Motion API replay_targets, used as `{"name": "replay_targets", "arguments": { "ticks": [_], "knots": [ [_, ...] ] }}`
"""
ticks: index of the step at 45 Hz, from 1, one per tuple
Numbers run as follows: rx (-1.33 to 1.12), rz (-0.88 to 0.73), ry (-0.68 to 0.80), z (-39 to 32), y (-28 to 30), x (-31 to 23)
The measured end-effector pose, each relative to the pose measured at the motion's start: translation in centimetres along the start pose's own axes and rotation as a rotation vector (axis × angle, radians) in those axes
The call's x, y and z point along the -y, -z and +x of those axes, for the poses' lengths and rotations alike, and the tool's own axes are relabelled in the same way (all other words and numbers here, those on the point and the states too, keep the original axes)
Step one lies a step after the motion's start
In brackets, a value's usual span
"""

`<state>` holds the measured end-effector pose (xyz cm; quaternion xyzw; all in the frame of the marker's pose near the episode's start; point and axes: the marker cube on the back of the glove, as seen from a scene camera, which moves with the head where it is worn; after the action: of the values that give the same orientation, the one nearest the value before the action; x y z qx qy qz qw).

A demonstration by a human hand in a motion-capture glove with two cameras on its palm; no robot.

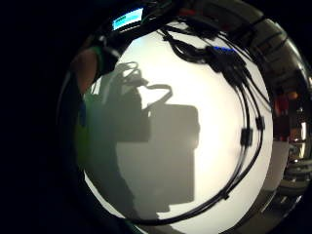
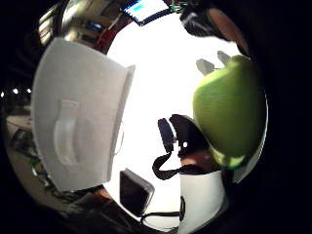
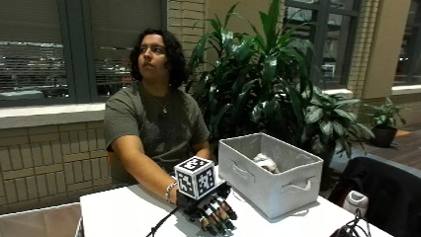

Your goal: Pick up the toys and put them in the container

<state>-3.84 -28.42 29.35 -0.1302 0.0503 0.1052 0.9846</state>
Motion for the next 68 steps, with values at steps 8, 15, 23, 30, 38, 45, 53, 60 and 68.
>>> {"name": "replay_targets", "arguments": {
  "ticks": [8, 15, 23, 30, 38, 45, 53, 60, 68],
  "knots": [
    [0.02, 0.17, 0.112, -1.2, 1.0, -1.4],
    [0.184, 0.307, 0.167, -1.8, 6.7, -4.6],
    [0.398, 0.437, 0.304, -7.7, 17.2, -9.6],
    [0.473, 0.426, 0.564, -17.7, 25.1, -11.5],
    [0.345, 0.383, 0.658, -28.0, 26.1, -9.5],
    [0.242, 0.279, 0.554, -31.3, 22.5, -4.7],
    [0.287, 0.097, 0.577, -30.9, 19.8, -4.4],
    [0.196, 0.156, 0.653, -25.1, 20.0, -8.3],
    [0.151, 0.117, 0.664, -16.6, 19.1, -18.0]
  ]
}}
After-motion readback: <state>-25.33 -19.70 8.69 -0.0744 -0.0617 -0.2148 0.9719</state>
